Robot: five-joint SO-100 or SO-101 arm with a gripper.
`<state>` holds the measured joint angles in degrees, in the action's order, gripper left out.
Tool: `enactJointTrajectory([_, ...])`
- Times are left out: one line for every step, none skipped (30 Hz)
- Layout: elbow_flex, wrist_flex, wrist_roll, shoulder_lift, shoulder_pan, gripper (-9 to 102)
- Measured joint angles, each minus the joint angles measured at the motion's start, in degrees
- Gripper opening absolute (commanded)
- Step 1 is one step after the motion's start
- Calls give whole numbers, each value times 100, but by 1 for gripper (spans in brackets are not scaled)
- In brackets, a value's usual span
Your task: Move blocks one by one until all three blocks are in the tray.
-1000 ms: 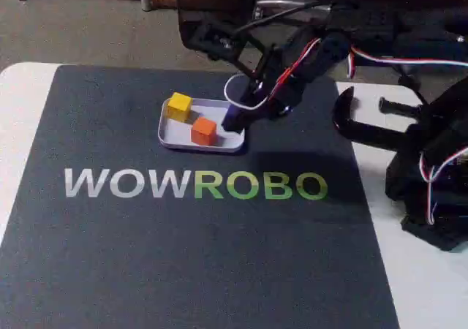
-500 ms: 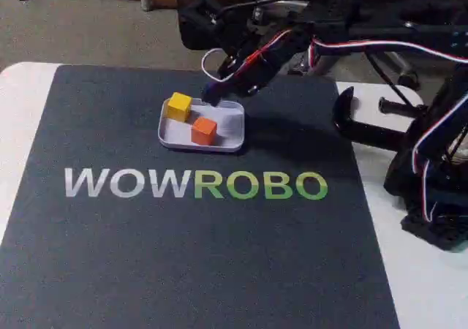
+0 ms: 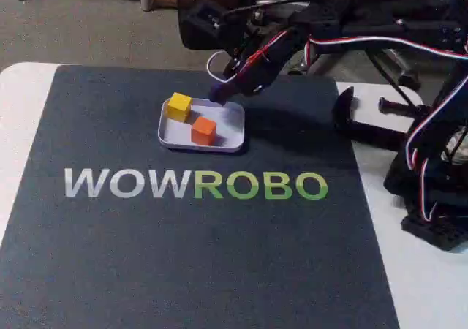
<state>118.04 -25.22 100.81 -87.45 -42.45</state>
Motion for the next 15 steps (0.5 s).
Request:
enactJointTrajectory([53,53,88,0,0,-8])
enactJointTrajectory([97,97,193,0,-9,-8])
enactJointTrajectory([158,149,264,0,0,-8])
enactJointTrajectory([185,185,352,0,35,-8])
enactJointTrajectory([211,211,431,0,70,-8])
enactJointTrajectory([211,220,483,0,97,-7])
enactJointTrajectory([211,237,527,0,105,-6])
enactJointTrajectory([237,246,571,0,114,-5])
enactJointTrajectory([264,246,615,0,105,-4])
enactJointTrajectory([264,246,650,0,97,-4])
enactJointTrajectory([281,246,686,9,97,-4])
enactJointTrajectory([290,246,729,9,105,-3])
enactJointTrajectory([308,246,765,9,123,-2])
enactJointTrajectory([316,246,800,9,149,1])
enactJointTrajectory([325,246,853,9,158,4])
